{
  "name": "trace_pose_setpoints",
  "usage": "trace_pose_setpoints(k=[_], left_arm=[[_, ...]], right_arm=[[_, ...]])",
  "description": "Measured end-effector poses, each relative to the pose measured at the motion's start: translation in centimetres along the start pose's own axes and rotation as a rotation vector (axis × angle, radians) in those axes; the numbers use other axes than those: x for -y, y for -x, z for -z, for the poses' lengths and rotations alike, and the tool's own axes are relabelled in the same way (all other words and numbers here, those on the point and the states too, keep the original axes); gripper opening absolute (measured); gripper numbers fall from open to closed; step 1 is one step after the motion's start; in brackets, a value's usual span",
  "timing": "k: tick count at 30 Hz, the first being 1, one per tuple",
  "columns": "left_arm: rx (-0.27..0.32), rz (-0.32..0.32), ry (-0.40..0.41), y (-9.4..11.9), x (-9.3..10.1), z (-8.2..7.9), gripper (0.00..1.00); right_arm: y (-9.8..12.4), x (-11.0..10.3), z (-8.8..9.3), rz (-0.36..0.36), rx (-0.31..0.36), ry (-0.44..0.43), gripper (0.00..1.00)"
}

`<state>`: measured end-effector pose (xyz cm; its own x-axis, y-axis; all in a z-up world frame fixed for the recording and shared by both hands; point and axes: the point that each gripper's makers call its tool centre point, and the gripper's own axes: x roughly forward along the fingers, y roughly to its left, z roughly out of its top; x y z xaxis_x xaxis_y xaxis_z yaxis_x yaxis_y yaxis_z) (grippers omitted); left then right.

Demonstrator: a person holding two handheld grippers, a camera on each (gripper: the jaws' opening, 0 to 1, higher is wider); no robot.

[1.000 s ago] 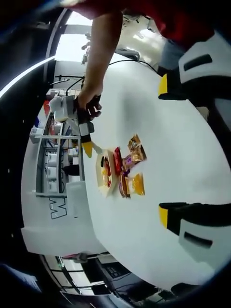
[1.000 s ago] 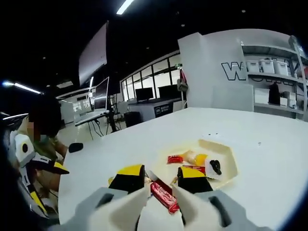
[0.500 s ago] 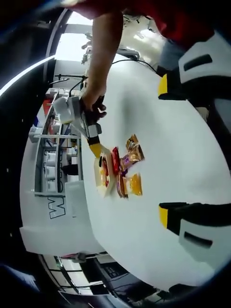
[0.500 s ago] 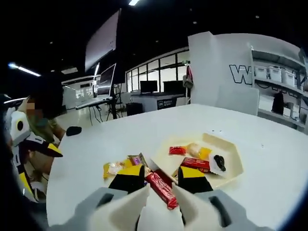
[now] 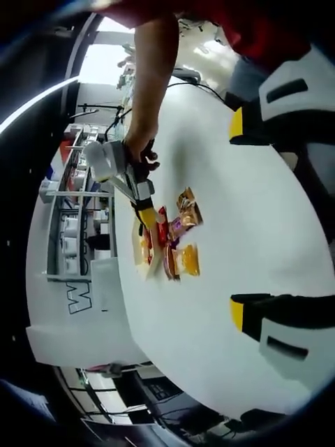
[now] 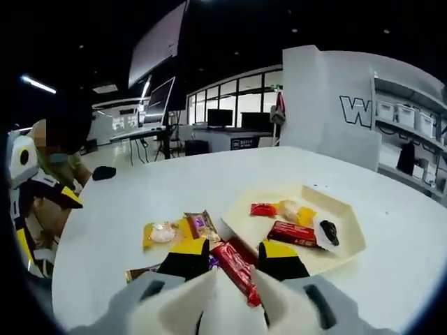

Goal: Place the target food into the container with the food tongs after gripping and lifting it, then release it inside without dropping or visibly crushing the food.

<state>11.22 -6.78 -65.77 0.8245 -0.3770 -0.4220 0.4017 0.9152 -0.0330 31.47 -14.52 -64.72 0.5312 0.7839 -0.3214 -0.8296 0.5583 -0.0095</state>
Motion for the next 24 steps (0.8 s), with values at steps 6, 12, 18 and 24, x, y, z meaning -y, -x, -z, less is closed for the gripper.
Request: trace_pose_setpoints(k=[6, 12, 18, 24], left_arm=[[-0.021, -0.015, 0.002, 0.3, -0.7, 0.7, 0.85], [-0.036, -0.024, -0.013, 0.4, -0.6, 0.6, 0.85], [-0.040, -0.003, -0.038, -0.1, 0.8, 0.3, 0.85], [-0.029, 0.004, -0.054, -0.2, 1.2, 0.0, 0.84]], right_arm=[[-1.0, -0.1, 1.2, 0.003, -0.023, 0.023, 0.23], [-0.6, -0.2, 1.4, -0.002, -0.018, -0.019, 0.23], [1.3, -1.1, 2.2, 0.011, -0.028, -0.034, 0.23], [2.4, -1.7, 2.4, 0.013, -0.029, -0.062, 0.23]])
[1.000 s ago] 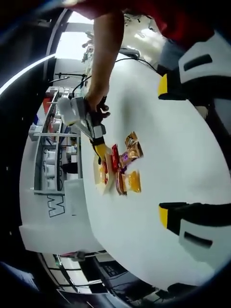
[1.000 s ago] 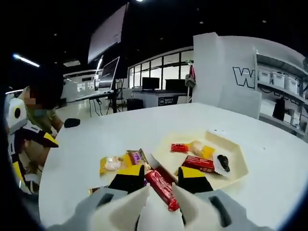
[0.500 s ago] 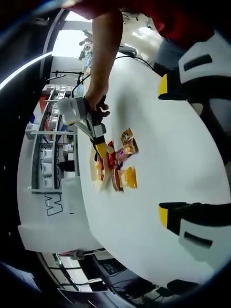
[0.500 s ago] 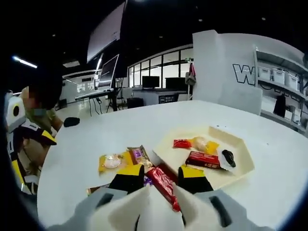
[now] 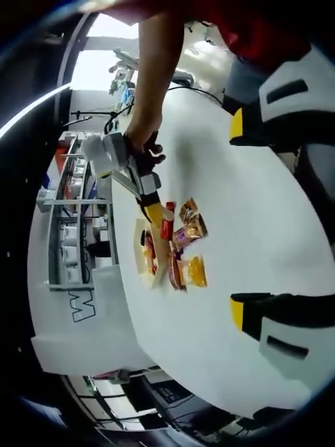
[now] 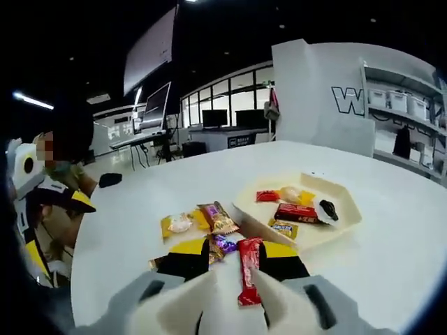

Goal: Place the target food into the container with the food tongs after gripping and lifting it, then release it inside without dropping or visibly crushing the food.

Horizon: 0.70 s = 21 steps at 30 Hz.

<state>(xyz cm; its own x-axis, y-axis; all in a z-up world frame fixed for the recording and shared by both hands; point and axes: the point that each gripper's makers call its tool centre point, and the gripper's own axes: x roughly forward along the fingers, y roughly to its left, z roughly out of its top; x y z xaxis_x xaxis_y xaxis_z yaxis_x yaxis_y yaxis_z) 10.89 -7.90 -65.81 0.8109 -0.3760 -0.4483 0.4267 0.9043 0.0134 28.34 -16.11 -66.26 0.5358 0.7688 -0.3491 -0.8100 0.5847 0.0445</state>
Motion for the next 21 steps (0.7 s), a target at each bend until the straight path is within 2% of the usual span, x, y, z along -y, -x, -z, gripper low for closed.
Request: trace_pose_setpoints(k=[4, 5, 8, 9, 10, 14, 21], left_arm=[[0.001, 0.016, -0.007, -0.1, 0.8, -0.1, 0.84], [0.002, 0.020, -0.010, -0.2, 1.1, -0.1, 0.84], [0.001, 0.044, -0.025, -0.5, 2.1, -0.2, 0.84], [0.001, 0.047, -0.026, -0.5, 2.2, -0.2, 0.84], [0.003, 0.049, -0.025, -0.5, 2.2, -0.2, 0.84], [0.009, 0.053, -0.024, -0.6, 2.4, -0.4, 0.84], [0.021, 0.059, -0.021, -0.7, 2.6, -0.7, 0.84]], right_arm=[[1.3, -0.7, 0.5, -0.004, 0.006, -0.015, 0.23], [1.9, -0.6, 0.7, -0.002, 0.013, -0.054, 0.23], [2.5, -0.7, 0.8, -0.009, 0.015, -0.087, 0.24], [2.6, -0.7, 0.8, -0.006, 0.015, -0.081, 0.24], [2.9, -0.1, 0.3, 0.023, 0.040, -0.021, 0.24], [3.2, 0.1, -0.6, 0.017, 0.065, 0.001, 0.24], [2.1, 0.9, 0.3, 0.049, 0.023, 0.084, 0.26]])
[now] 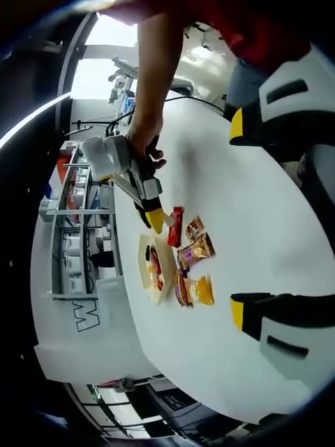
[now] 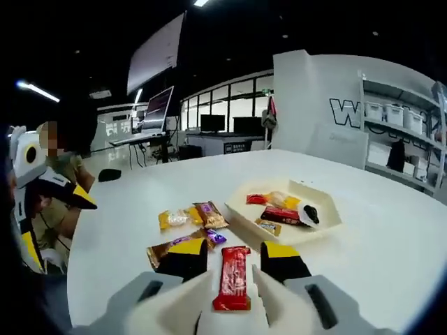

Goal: Place the target food into the container with the food tongs after gripping and lifting it, then release it inside without dropping or visibly crushing the food.

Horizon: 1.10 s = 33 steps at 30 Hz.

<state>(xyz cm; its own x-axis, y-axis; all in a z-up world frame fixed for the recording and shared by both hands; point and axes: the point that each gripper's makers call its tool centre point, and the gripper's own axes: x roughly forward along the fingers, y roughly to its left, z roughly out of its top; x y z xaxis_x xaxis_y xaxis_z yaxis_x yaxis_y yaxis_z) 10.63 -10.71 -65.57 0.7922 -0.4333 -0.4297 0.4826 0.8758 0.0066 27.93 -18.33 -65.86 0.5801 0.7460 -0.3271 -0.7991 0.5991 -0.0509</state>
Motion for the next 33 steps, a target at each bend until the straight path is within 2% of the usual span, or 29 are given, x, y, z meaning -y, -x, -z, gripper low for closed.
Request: trace_pose_setpoints(k=[3, 7, 14, 22, 26, 29, 30, 31, 33], left_arm=[[0.002, 0.002, 0.001, 0.0, 0.1, 0.0, 0.84], [-0.006, -0.004, 0.007, 0.1, -0.3, 0.5, 0.84], [-0.008, -0.014, 0.022, 0.4, -1.1, 0.9, 0.84], [-0.007, -0.011, 0.030, 0.2, -1.3, 0.9, 0.84], [-0.012, -0.009, 0.023, 0.2, -1.3, 1.0, 0.84], [-0.014, -0.010, 0.024, 0.3, -1.5, 1.1, 0.84], [-0.016, -0.014, 0.023, 0.4, -1.7, 1.1, 0.84], [-0.017, -0.017, 0.026, 0.4, -1.9, 1.1, 0.84], [-0.014, -0.018, 0.029, 0.4, -2.1, 1.1, 0.84]], right_arm=[[-0.5, -0.3, 0.3, -0.019, -0.009, -0.008, 0.26], [-1.1, 0.1, 0.7, 0.006, -0.022, 0.022, 0.27], [-1.5, 0.3, 1.4, -0.009, -0.032, -0.012, 0.26], [-2.2, -0.3, 0.3, -0.019, -0.011, 0.030, 0.27], [-3.0, -0.2, 0.7, -0.014, -0.031, 0.043, 0.27], [-3.0, -0.2, 0.6, -0.019, -0.018, 0.006, 0.25], [-2.9, -0.1, 1.0, -0.009, -0.030, -0.062, 0.24], [-2.9, 0.0, 1.1, -0.006, -0.032, -0.094, 0.23], [-2.8, 0.0, 1.0, -0.003, -0.013, -0.065, 0.22]])
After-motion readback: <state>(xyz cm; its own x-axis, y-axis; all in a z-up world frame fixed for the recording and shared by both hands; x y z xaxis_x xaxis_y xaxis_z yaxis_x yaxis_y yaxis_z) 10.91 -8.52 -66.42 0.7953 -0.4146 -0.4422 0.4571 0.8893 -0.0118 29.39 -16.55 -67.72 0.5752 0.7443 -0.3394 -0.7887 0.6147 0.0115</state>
